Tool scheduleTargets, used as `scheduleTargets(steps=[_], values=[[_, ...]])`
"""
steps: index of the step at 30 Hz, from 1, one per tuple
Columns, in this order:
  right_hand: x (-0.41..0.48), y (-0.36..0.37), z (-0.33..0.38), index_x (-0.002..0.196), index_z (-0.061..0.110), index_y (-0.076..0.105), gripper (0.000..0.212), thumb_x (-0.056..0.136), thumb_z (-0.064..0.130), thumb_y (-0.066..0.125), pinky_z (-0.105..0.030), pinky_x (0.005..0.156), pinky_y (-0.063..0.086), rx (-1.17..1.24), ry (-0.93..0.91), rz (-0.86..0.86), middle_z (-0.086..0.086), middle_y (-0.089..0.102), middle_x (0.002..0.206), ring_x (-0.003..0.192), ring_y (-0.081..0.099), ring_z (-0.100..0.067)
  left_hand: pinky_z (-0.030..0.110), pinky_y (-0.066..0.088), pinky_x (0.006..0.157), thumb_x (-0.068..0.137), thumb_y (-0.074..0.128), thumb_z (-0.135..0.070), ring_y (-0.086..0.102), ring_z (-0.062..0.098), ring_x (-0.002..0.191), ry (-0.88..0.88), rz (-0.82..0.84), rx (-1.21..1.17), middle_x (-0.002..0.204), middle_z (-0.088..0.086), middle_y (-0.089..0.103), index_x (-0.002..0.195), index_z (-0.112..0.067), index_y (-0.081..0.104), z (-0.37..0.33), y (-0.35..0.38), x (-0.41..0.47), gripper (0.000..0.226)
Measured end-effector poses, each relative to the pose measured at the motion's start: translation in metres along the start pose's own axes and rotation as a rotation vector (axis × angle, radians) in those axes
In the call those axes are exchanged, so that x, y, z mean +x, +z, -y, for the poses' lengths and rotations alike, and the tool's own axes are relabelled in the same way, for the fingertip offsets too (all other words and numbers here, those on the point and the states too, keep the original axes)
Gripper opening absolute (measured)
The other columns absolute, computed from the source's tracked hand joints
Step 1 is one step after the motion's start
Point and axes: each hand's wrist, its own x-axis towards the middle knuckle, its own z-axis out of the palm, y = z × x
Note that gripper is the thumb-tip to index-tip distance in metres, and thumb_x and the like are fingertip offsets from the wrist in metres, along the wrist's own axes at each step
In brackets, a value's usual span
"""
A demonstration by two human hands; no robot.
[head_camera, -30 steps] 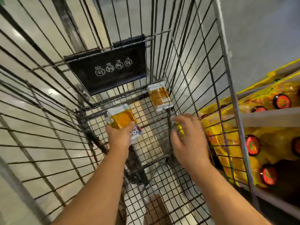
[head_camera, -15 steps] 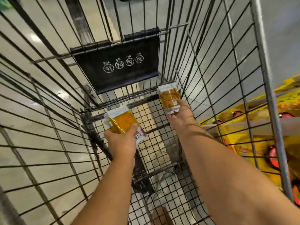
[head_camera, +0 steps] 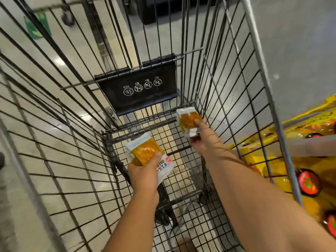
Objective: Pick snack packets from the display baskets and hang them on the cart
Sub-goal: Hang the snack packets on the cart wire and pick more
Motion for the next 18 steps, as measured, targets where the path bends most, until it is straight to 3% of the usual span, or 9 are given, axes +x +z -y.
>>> scheduleTargets(steps=[2, 4, 6, 8, 9, 11, 13, 16, 18], values=[[-0.028, -0.011, -0.007, 0.11, 0.012, 0.062, 0.016, 0.095, 0.019, 0.062, -0.03, 0.062, 0.053, -0.042, -0.001, 0.008, -0.013, 0.068, 0.1, 0.077, 0.065, -0.023, 0.051, 0.061, 0.086, 0.069, 0.092, -0.024, 0.073, 0.027, 0.1, -0.009, 0.077, 0.04, 0.116, 0.004, 0.072, 0.131, -0.023, 0.053, -0.01, -0.005, -0.021, 0.074], [-0.072, -0.026, -0.012, 0.112, 0.014, 0.064, 0.019, 0.094, 0.02, 0.064, -0.035, 0.068, 0.054, -0.082, 0.028, 0.049, -0.015, 0.071, 0.113, 0.09, 0.068, -0.028, 0.054, 0.056, 0.095, 0.06, 0.095, -0.029, 0.072, 0.029, 0.104, -0.021, 0.162, 0.095, 0.116, 0.004, 0.074, 0.13, -0.023, 0.058, -0.025, -0.015, -0.052, 0.08], [-0.129, -0.039, -0.014, 0.118, 0.01, 0.063, 0.029, 0.091, 0.021, 0.067, -0.041, 0.078, 0.055, -0.116, 0.012, 0.126, -0.018, 0.07, 0.12, 0.1, 0.068, -0.032, 0.055, 0.054, 0.098, 0.069, 0.087, -0.024, 0.072, 0.032, 0.105, -0.04, 0.253, 0.088, 0.113, 0.006, 0.076, 0.128, -0.019, 0.063, -0.042, -0.03, -0.089, 0.064], [-0.189, -0.05, -0.012, 0.117, 0.001, 0.063, 0.039, 0.084, 0.019, 0.072, -0.042, 0.082, 0.054, -0.13, -0.039, 0.212, -0.022, 0.07, 0.115, 0.096, 0.068, -0.032, 0.055, 0.051, 0.102, 0.077, 0.08, -0.019, 0.071, 0.033, 0.108, -0.053, 0.345, 0.083, 0.114, 0.009, 0.076, 0.125, -0.017, 0.065, -0.059, -0.047, -0.13, 0.05], [-0.217, -0.054, -0.011, 0.111, 0.0, 0.065, 0.032, 0.084, 0.017, 0.07, -0.038, 0.079, 0.053, -0.167, -0.07, 0.257, -0.019, 0.072, 0.108, 0.09, 0.069, -0.028, 0.054, 0.05, 0.104, 0.076, 0.079, -0.018, 0.07, 0.033, 0.109, -0.056, 0.381, 0.085, 0.115, 0.01, 0.075, 0.124, -0.018, 0.066, -0.065, -0.056, -0.148, 0.049], [-0.283, -0.059, -0.005, 0.101, 0.006, 0.068, 0.012, 0.091, 0.011, 0.063, -0.031, 0.075, 0.054, -0.239, -0.147, 0.364, -0.012, 0.074, 0.096, 0.085, 0.07, -0.024, 0.05, 0.053, 0.097, 0.073, 0.077, -0.016, 0.072, 0.033, 0.104, -0.059, 0.431, 0.095, 0.114, 0.013, 0.075, 0.119, -0.017, 0.068, -0.075, -0.075, -0.194, 0.047], [-0.342, -0.063, 0.002, 0.098, 0.012, 0.072, 0.01, 0.091, 0.018, 0.069, -0.033, 0.081, 0.053, -0.324, -0.229, 0.402, -0.01, 0.076, 0.1, 0.091, 0.071, -0.026, 0.045, 0.058, 0.083, 0.07, 0.077, -0.014, 0.072, 0.035, 0.098, -0.064, 0.48, 0.111, 0.115, 0.016, 0.074, 0.122, -0.016, 0.066, -0.084, -0.091, -0.236, 0.053], [-0.414, -0.07, 0.011, 0.111, 0.02, 0.073, 0.04, 0.074, 0.032, 0.084, -0.041, 0.094, 0.053, -0.422, -0.361, 0.338, -0.005, 0.076, 0.109, 0.103, 0.072, -0.023, 0.047, 0.062, 0.062, 0.068, 0.077, -0.011, 0.073, 0.036, 0.082, -0.024, 0.568, 0.141, 0.115, 0.022, 0.071, 0.124, -0.009, 0.064, -0.096, -0.112, -0.284, 0.057], [-0.461, -0.077, 0.012, 0.122, 0.027, 0.067, 0.06, 0.069, 0.043, 0.089, -0.046, 0.102, 0.05, -0.454, -0.433, 0.305, 0.004, 0.074, 0.117, 0.113, 0.069, -0.018, 0.05, 0.061, 0.061, 0.067, 0.075, -0.009, 0.073, 0.035, 0.073, 0.031, 0.659, 0.183, 0.106, 0.023, 0.07, 0.117, -0.006, 0.065, -0.105, -0.124, -0.313, 0.05]])
